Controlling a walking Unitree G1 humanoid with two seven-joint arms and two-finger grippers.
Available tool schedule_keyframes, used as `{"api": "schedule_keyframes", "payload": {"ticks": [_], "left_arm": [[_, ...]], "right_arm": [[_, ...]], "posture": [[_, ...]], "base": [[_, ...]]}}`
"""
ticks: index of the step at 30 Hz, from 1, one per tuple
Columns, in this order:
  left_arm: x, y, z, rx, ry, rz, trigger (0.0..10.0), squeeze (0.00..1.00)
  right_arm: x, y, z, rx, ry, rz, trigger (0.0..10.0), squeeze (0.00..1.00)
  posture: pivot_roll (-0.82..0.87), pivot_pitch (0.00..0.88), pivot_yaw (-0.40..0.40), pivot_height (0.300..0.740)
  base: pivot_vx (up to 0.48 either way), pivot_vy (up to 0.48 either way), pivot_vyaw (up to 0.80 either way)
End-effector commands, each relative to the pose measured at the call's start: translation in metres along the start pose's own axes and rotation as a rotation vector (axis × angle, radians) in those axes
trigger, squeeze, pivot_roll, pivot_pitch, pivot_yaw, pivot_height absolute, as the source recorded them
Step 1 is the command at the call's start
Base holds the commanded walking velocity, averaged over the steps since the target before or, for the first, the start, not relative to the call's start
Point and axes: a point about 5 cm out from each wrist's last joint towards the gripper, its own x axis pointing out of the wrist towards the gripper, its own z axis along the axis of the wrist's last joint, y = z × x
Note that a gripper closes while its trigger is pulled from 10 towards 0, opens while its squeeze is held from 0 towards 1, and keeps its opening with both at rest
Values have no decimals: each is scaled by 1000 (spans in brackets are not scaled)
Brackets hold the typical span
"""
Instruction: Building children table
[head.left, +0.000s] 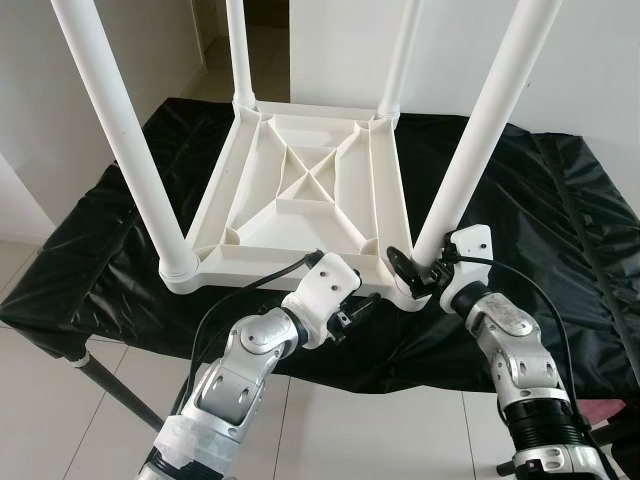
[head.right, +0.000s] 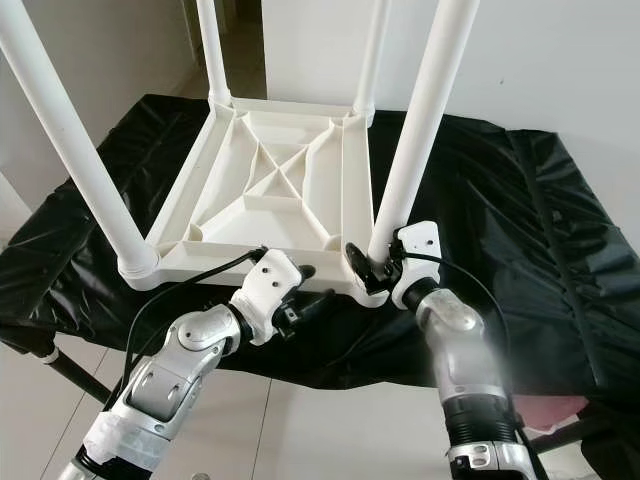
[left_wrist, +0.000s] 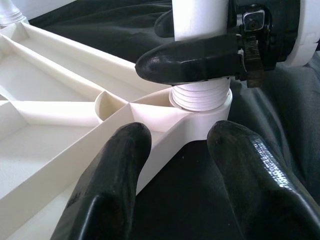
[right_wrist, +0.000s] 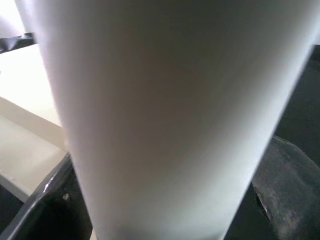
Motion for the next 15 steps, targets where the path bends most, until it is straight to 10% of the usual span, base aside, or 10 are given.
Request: {"api": "schedule_keyframes", "payload": {"ticks": [1,3,4,5,6,15], "left_arm": [[1,3,0,10,-2,51,10000,0],[1,3,0,10,-2,50,10000,0],[1,3,0,11,-3,50,10000,0],[2,3,0,11,-3,49,10000,0],[1,2,1,9,-8,47,10000,0],[1,2,2,5,-13,43,10000,0]], "right_arm": [[2,2,0,-9,-3,44,10000,0],[3,2,0,-26,-2,81,10000,0],[4,2,0,-31,4,109,4510,0],[5,1,0,-32,6,130,4510,0],[5,0,-1,-40,12,146,0,0],[4,-2,-8,-36,24,200,0,0]], "posture": [[-47,62,-5,740],[-47,61,-5,740],[-44,60,-8,740],[-44,60,-8,740],[-42,59,-9,740],[-38,54,-10,740]], "base": [[0,0,0],[0,0,0],[0,0,0],[0,0,0],[0,0,0],[0,0,0]]}}
